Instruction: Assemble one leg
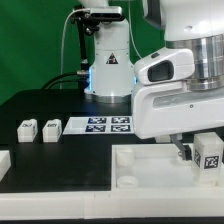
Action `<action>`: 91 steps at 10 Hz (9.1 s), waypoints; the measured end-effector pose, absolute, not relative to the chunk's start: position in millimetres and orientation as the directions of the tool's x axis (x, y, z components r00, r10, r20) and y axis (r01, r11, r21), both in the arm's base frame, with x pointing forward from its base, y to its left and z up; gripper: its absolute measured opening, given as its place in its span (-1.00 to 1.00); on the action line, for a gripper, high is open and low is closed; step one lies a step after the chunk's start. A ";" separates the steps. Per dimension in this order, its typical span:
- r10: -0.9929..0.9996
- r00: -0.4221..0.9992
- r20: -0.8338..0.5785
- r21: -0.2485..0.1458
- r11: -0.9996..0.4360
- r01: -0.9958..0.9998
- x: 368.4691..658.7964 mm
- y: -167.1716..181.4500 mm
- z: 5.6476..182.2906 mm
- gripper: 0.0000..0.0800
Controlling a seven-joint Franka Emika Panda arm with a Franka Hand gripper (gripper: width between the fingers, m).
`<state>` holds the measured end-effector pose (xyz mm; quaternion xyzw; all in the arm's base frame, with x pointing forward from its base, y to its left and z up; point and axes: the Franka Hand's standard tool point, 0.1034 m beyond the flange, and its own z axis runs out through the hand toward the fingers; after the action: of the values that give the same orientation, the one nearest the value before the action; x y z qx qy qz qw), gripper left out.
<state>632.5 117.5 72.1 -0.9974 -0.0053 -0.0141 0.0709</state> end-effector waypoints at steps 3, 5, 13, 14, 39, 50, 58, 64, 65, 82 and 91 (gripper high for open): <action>-0.237 0.972 -0.007 -0.141 -0.962 -0.235 632.2 113.7 71.1 -0.26; -0.447 0.894 -0.028 -0.151 -0.882 -0.446 631.8 111.9 70.8 -0.26; -0.962 0.214 -0.171 -0.106 -0.198 -0.974 623.6 123.1 67.8 -0.26; -0.957 0.237 -0.169 -0.110 -0.220 -0.969 623.7 122.8 67.8 -0.08; -0.974 0.156 -0.164 -0.097 -0.141 -0.985 625.5 112.9 69.7 -0.26; -0.220 0.976 0.006 -0.130 -0.967 -0.217 623.4 114.0 72.0 0.62; -0.092 0.995 0.027 -0.101 -0.991 -0.089 622.5 111.9 68.5 -0.27; -0.933 0.340 -0.119 -0.075 -0.333 -0.940 624.5 115.7 68.4 -0.27; -0.963 0.229 -0.140 -0.065 -0.222 -0.973 624.7 116.0 68.6 -0.27; -0.008 0.998 0.059 -0.076 -0.997 -0.003 625.2 115.9 67.4 0.30; -0.985 0.112 -0.129 0.014 -0.115 -0.993 630.5 117.5 66.2 -0.27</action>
Offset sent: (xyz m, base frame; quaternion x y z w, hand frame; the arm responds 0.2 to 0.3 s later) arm 0.0000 0.0000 0.0000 0.0000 0.0000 0.2667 0.9638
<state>630.5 117.5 66.2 -0.7448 0.6641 0.0529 0.0379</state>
